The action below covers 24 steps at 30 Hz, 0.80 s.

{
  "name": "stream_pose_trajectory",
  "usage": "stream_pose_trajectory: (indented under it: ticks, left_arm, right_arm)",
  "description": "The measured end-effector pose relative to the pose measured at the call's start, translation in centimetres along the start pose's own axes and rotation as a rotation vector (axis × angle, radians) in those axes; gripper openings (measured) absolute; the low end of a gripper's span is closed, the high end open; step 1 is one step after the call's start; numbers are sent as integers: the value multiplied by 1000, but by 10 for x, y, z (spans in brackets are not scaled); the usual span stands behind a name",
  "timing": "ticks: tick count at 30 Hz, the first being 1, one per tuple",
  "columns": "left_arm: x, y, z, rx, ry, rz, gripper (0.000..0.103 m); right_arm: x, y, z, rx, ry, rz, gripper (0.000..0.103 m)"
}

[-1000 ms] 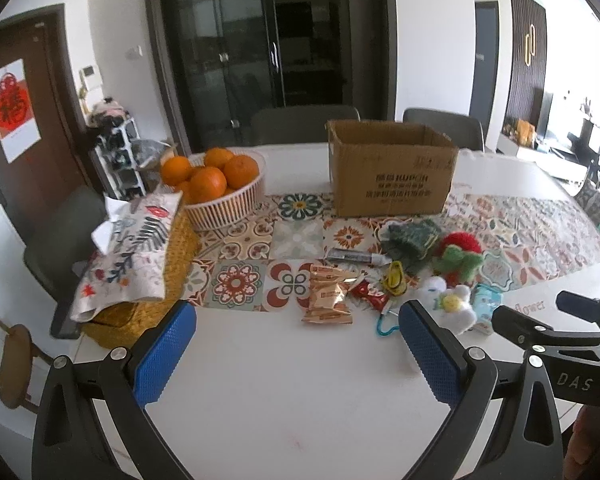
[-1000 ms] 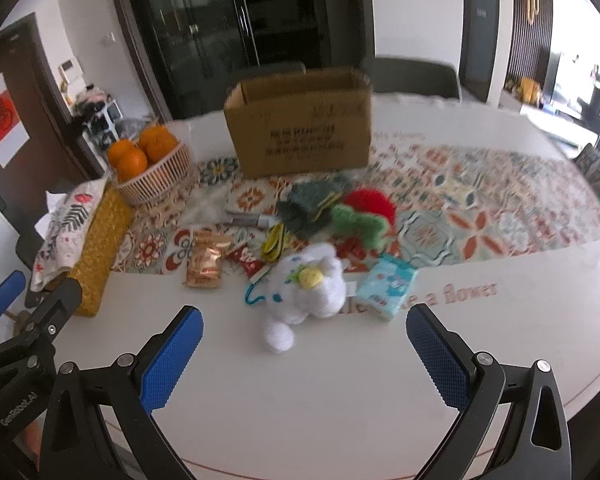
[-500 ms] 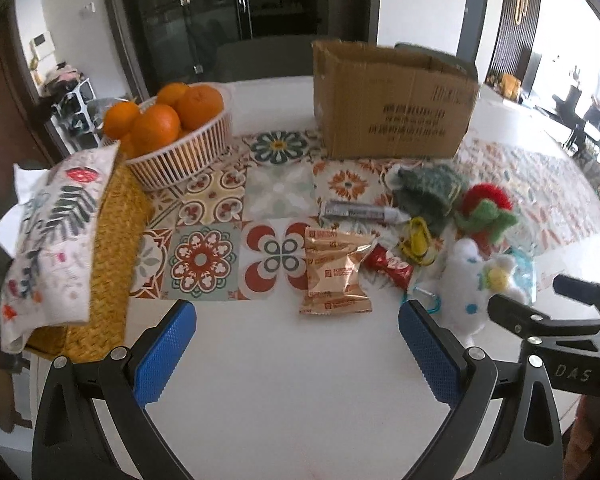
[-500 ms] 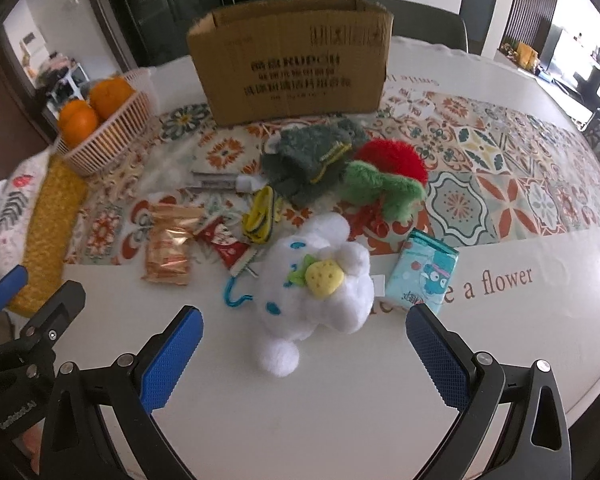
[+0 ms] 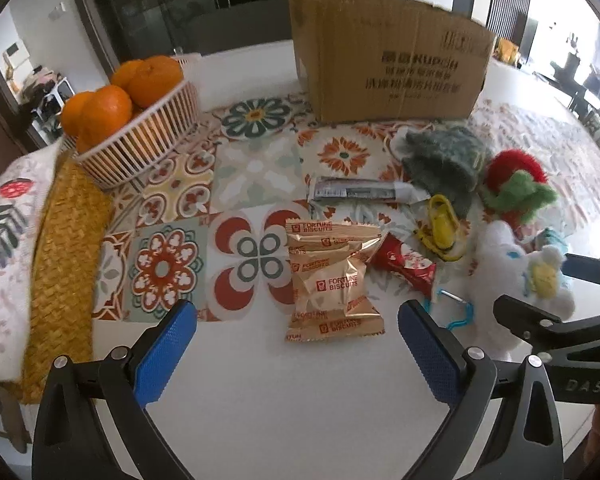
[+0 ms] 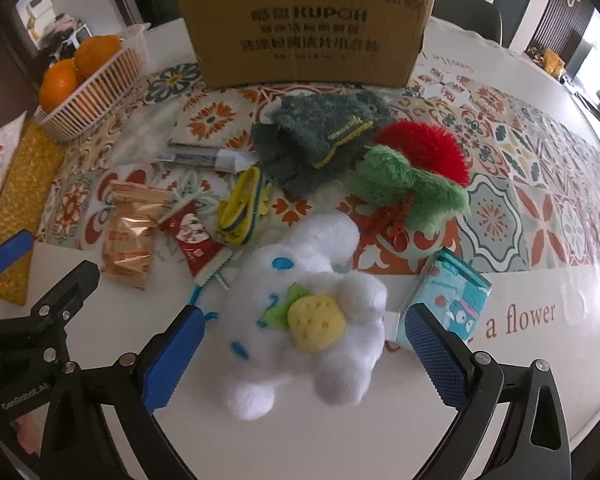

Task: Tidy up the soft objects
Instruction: 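Reach the left tool to the biscuit packet while the right tool reaches the white bunny, then close the left tool on the biscuit packet while the right tool grasps the white bunny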

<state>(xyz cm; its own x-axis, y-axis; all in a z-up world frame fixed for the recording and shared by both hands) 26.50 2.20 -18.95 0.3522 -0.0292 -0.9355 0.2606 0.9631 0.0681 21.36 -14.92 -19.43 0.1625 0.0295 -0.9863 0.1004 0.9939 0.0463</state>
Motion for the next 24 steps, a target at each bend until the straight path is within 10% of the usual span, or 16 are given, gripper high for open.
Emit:
stream_pose_trajectory:
  ticks: [13,24]
  left_arm:
    - [44,-10,23,-39,85,-24,86]
    - [61,-15,26,-30,145,-48,49]
  right_arm:
    - [29,-1,13,15,83,68,91]
    - [32,0,16,11,86,85,85]
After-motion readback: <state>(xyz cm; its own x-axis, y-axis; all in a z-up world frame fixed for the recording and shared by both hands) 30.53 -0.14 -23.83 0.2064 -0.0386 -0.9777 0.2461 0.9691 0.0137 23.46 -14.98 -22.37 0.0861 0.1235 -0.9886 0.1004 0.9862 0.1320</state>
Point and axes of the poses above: each gripper's, at about its wrist camera, not at the fingertips, and x roughly the way its jaws point, y to its left, z to its top, the point moved 2 cm from there along x, roughly the way its jaws point, and after that the axes turned 8 degrees about y, right-handed, at the moved point
